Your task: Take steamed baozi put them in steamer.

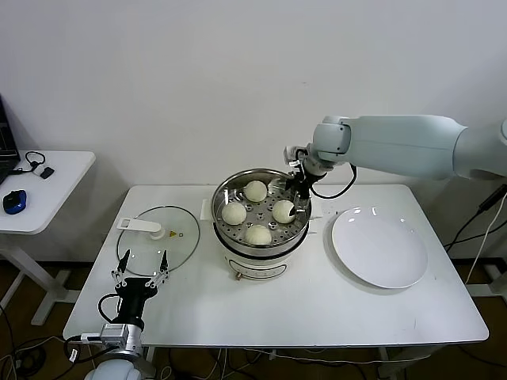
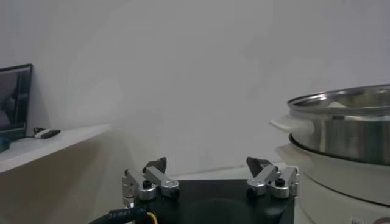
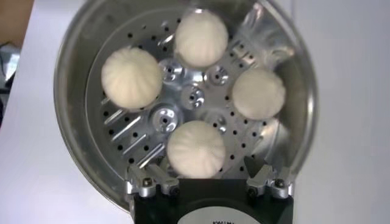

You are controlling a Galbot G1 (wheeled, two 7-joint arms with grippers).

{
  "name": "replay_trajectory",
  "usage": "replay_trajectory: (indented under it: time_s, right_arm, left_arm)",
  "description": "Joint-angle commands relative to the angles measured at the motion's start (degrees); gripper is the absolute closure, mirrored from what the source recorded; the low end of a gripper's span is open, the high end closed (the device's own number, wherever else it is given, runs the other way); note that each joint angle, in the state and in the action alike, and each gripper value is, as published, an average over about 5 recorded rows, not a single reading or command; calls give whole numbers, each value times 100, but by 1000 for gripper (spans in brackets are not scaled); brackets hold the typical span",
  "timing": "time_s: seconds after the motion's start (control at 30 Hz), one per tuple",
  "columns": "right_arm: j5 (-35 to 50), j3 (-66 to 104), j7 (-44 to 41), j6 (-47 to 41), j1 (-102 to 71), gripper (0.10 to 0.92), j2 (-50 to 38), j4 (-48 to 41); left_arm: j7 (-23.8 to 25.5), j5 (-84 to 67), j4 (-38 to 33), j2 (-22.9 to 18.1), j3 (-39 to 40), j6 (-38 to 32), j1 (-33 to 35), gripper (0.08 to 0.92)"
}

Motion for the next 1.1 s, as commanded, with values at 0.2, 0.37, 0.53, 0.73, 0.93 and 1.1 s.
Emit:
replay_trajectory:
  time_s: [0.2, 0.37, 0.53, 0.73, 0.93, 1.1]
  right_arm:
    - [677, 2427, 3421, -378, -633, 203, -2759, 2359]
    - [171, 4683, 4540, -220, -2763, 203, -4003, 3542]
    - [-474, 8635, 5155, 211, -6865, 203, -4657, 4478]
    - [-1714, 12999, 5126, 1117, -11601, 203, -3886, 4888]
    - [-2310, 14495, 4649, 1993, -13439, 203, -2283, 4861]
    - [-2541, 14799, 4398, 2664, -13994, 203, -1130, 4839]
  left_arm:
    - [16, 20, -202, 75, 27, -13, 64, 177]
    - [54, 87, -261, 79, 38, -9, 104, 177]
    - [58, 147, -256, 72, 35, -15, 139, 177]
    - [66, 220, -231, 78, 46, -57, 191, 177]
    - [48, 265, -163, 51, 57, -144, 265, 177]
    - [23, 338, -106, -14, 79, -212, 332, 177]
